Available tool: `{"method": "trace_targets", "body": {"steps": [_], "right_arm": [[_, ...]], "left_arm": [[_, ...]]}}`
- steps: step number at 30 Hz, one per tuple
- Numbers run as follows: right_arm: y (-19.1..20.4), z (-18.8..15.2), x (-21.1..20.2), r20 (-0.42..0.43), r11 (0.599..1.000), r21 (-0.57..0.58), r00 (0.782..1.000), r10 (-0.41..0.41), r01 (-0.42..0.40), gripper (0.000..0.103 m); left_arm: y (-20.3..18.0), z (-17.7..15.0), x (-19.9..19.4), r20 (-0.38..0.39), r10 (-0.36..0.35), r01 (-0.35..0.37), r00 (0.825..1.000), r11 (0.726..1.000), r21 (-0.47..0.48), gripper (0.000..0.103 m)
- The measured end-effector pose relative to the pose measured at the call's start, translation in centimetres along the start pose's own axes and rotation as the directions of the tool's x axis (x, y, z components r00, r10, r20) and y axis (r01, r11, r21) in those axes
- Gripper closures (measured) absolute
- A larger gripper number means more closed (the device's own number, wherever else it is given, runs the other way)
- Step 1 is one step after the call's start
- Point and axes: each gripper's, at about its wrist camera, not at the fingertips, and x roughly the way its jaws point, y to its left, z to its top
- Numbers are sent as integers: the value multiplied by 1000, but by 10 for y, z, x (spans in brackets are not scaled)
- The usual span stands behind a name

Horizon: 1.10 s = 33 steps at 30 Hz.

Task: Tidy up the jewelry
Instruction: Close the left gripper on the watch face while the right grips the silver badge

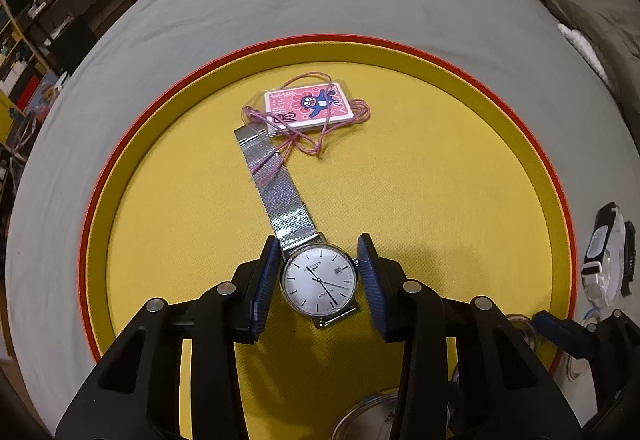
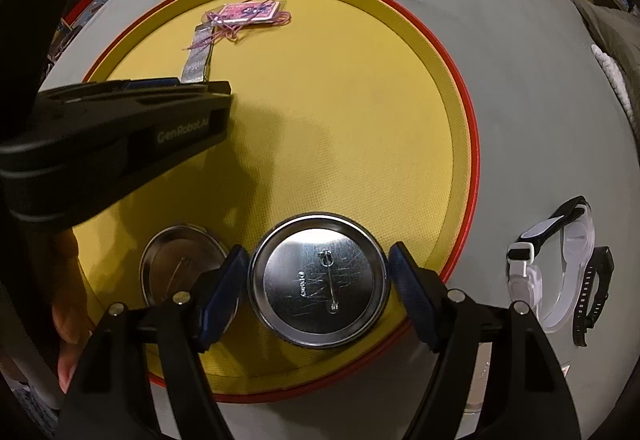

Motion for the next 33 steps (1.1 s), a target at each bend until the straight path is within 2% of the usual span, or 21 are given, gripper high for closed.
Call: {"method": "trace_targets", "body": {"steps": [3, 4, 5, 6, 10, 19, 22, 25, 27, 29, 33], "right_arm": [[-2, 0, -1, 5, 1000, 15, 1000, 12, -12, 38], [-5, 0, -2, 8, 1000, 22, 1000, 19, -20, 42], [-12, 1, -2, 9, 999, 25, 1000, 21, -21, 51], [-14, 2, -2, 7, 1000, 25, 1000, 5, -5, 52], [-12, 11, -5, -5, 1000, 5, 1000, -10, 10, 53], [1, 7, -10, 22, 999, -24, 999, -34, 35, 53], [3, 7, -10, 14, 999, -35, 1000, -20, 21, 53], [6, 5, -4, -6, 999, -48, 1000, -25, 25, 67], [10, 5, -5, -4, 999, -46, 1000, -24, 24, 71], [10, 5, -4, -5, 999, -40, 1000, -23, 23, 84], [7, 5, -7, -9, 999, -35, 1000, -16, 15, 92]], "left_arm": [[0, 0, 0, 0, 0, 0, 1000, 1000, 0, 65], [0, 0, 0, 0, 0, 0, 1000, 1000, 1, 65], [0, 1, 0, 0, -1, 1, 1000, 1000, 1, 65], [1, 1, 0, -2, -4, 4, 1000, 1000, -1, 65], [1, 1, 0, -2, -2, 2, 1000, 1000, 1, 65], [1, 1, 0, -1, -1, 1, 1000, 1000, 3, 65], [1, 2, 0, -1, -1, 1, 1000, 1000, 5, 65], [1, 2, 0, -1, 0, 0, 1000, 1000, 7, 64], [1, 2, 1, 0, 0, 0, 1000, 1000, 7, 64], [1, 2, 1, 0, 0, 0, 1000, 1000, 7, 64], [1, 2, 1, 0, 0, 0, 1000, 1000, 7, 64]]}}
